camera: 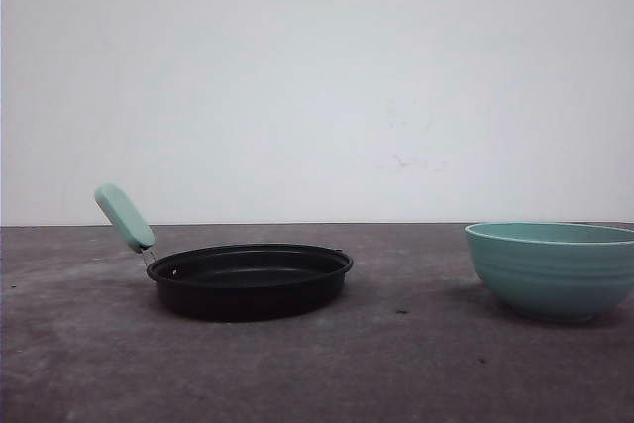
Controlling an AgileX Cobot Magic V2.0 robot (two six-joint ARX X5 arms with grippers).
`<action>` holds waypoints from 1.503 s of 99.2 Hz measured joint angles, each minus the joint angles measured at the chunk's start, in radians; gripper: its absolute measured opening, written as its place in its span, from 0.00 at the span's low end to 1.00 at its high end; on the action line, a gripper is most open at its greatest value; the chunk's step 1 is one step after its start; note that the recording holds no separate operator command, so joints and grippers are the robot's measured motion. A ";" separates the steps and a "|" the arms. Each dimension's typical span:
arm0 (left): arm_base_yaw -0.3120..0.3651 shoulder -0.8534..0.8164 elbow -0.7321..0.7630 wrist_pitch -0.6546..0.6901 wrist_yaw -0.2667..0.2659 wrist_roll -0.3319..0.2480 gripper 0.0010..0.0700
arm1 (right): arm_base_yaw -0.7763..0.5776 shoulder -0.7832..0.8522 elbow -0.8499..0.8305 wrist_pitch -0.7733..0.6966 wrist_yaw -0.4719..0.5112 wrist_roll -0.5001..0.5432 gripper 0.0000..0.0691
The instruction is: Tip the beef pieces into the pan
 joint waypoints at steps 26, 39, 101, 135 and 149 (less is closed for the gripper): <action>0.000 0.000 -0.011 0.092 0.309 -0.335 0.00 | 0.001 0.000 0.001 0.085 -0.155 0.237 0.02; 0.000 0.005 0.073 0.088 0.359 -0.394 0.00 | 0.001 0.002 0.056 0.058 -0.198 0.329 0.01; -0.011 0.733 1.036 -0.153 0.252 -0.196 0.01 | 0.001 0.490 0.928 -0.365 0.000 0.020 0.01; -0.025 0.789 1.096 -0.185 0.296 -0.177 0.32 | 0.001 0.620 1.043 -0.433 -0.018 -0.072 0.27; -0.026 0.790 1.096 -0.240 0.251 -0.134 0.82 | 0.001 0.614 1.044 -0.431 -0.017 -0.074 0.77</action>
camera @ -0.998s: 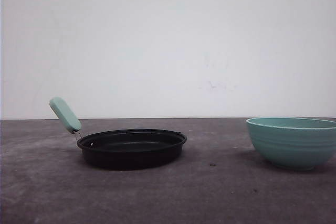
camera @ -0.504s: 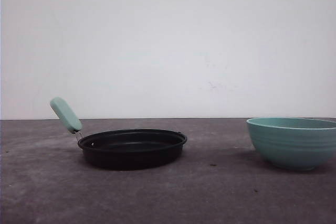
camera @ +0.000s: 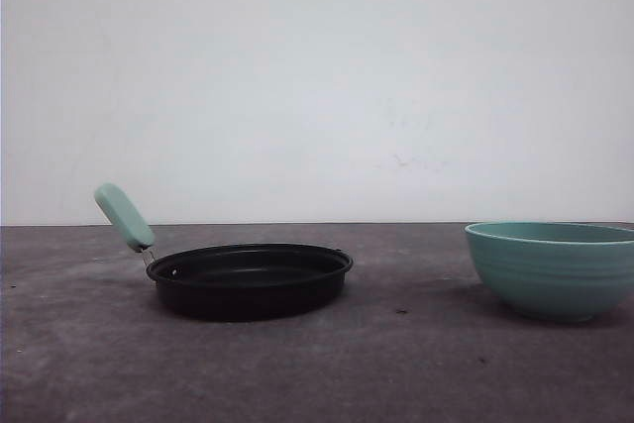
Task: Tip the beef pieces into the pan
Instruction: 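Reach the left gripper down and grasp the pan's pale green handle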
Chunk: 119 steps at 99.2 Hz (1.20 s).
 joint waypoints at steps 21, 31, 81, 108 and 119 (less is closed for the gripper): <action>-0.009 0.032 0.000 -0.101 -0.099 0.022 0.95 | 0.000 0.016 0.000 -0.018 0.000 0.000 0.99; -0.035 0.048 -0.012 -0.094 -0.114 0.025 0.95 | 0.000 0.030 0.000 -0.048 0.000 0.000 0.99; -0.092 0.243 -0.468 0.221 -0.025 -0.149 0.95 | 0.000 0.056 0.000 -0.169 0.000 0.000 0.99; -0.092 0.542 -0.483 0.431 0.158 -0.229 0.95 | 0.000 0.057 0.000 -0.214 0.000 0.000 0.99; -0.101 0.637 -0.483 0.503 0.167 -0.274 0.95 | 0.000 0.056 0.000 -0.245 0.000 0.000 0.99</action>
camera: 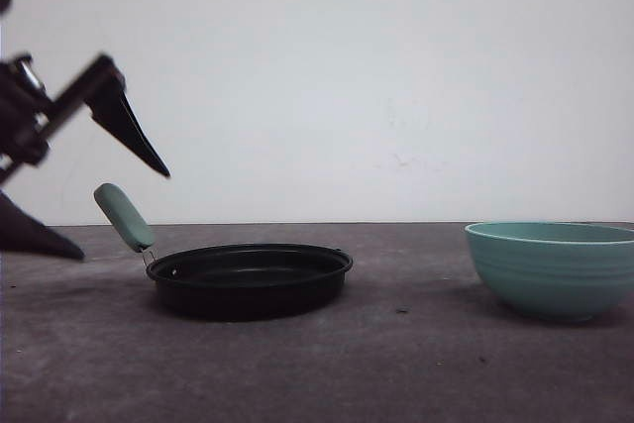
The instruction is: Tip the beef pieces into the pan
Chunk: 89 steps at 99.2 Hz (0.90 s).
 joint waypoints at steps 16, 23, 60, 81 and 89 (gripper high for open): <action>-0.018 0.090 0.000 0.064 0.000 -0.027 0.87 | 0.000 -0.009 0.000 -0.047 0.001 0.000 0.99; -0.024 0.109 0.000 0.101 -0.001 -0.036 0.71 | 0.000 -0.015 0.000 -0.057 0.002 0.000 0.99; -0.048 0.124 0.000 0.192 -0.121 -0.053 0.16 | 0.000 -0.026 0.000 -0.078 0.003 -0.001 0.99; -0.048 0.124 0.000 0.190 -0.106 -0.033 0.08 | 0.000 -0.026 0.000 -0.096 0.003 -0.002 0.99; -0.048 0.111 0.000 0.171 -0.105 -0.026 0.08 | 0.000 -0.026 0.000 -0.117 0.006 -0.013 0.99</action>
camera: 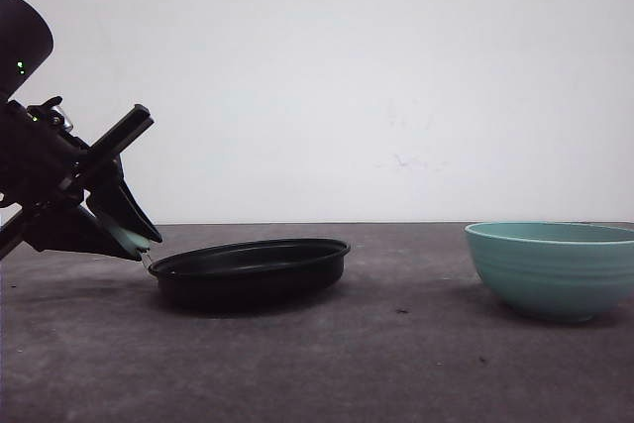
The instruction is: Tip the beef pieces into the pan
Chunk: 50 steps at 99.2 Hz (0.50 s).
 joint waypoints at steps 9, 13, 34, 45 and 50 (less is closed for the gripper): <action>-0.002 -0.043 -0.002 -0.040 -0.003 0.011 0.08 | 0.000 0.010 0.000 -0.041 0.023 -0.007 0.98; -0.003 -0.076 -0.004 -0.057 -0.002 0.019 0.08 | 0.000 0.018 0.000 -0.058 0.023 -0.007 0.97; -0.021 -0.320 -0.004 -0.211 0.042 0.079 0.08 | 0.000 0.137 0.000 -0.082 -0.008 -0.007 0.78; -0.046 -0.437 -0.004 -0.312 0.043 0.093 0.08 | 0.000 0.246 -0.006 -0.077 -0.014 -0.007 0.71; -0.057 -0.481 -0.004 -0.332 0.043 0.097 0.08 | 0.000 0.308 -0.013 -0.069 -0.037 -0.008 0.69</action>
